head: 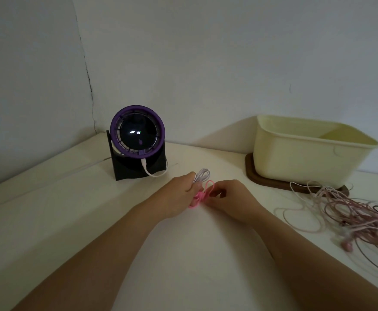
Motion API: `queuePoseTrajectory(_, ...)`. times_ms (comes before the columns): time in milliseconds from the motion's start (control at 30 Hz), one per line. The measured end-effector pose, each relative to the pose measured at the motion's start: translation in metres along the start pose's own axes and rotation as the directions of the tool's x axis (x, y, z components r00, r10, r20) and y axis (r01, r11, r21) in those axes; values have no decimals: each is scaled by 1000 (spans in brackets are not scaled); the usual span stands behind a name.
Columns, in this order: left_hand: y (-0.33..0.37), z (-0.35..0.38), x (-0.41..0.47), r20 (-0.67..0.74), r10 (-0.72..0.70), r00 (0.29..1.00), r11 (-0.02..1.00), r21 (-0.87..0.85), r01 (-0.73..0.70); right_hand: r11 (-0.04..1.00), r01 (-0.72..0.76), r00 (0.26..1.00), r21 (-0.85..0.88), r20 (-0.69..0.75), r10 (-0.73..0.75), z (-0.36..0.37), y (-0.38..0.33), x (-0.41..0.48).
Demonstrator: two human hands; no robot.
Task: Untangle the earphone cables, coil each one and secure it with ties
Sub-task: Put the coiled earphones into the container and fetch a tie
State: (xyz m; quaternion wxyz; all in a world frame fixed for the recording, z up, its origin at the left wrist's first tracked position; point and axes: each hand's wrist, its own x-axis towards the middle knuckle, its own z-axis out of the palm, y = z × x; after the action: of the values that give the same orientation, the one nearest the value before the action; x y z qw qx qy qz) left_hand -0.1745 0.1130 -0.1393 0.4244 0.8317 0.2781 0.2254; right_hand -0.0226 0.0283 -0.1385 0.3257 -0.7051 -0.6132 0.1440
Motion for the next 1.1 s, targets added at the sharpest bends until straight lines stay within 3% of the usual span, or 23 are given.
queuePoseTrajectory(267, 4, -2, -2, -9, 26, 1000, 987, 161, -24, 997, -2, 994, -74, -113, -7, 7, -4, -2)
queuePoseTrajectory(400, 6, -2, -2, -7, 39, 999, 986, 161, -37, 996, 18, 987, -82, -158, -31, 9, -2, -2)
queuePoseTrajectory(733, 10, -1, -4, -23, 31, 999, 980, 199, -25, 979, 50, 998, -198, -38, -58, 12, -7, 6)
queuePoseTrajectory(1100, 9, -2, -4, -28, 17, 999, 986, 165, -13, 984, 156, 982, -91, -94, -164, 15, -6, 2)
